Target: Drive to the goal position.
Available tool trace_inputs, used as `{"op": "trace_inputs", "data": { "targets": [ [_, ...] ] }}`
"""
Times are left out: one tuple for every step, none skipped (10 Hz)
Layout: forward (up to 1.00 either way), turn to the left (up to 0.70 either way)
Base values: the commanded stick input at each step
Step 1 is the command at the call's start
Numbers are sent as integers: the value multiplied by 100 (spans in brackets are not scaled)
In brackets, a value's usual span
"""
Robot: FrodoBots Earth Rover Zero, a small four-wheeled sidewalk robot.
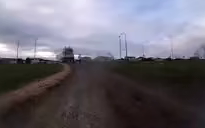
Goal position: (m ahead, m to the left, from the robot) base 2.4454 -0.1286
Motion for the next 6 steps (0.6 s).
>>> {"op": "trace_inputs", "data": {
  "targets": [
    [85,0],
    [85,0],
    [85,0],
    [85,33],
    [85,19],
    [85,5]
  ]
}}
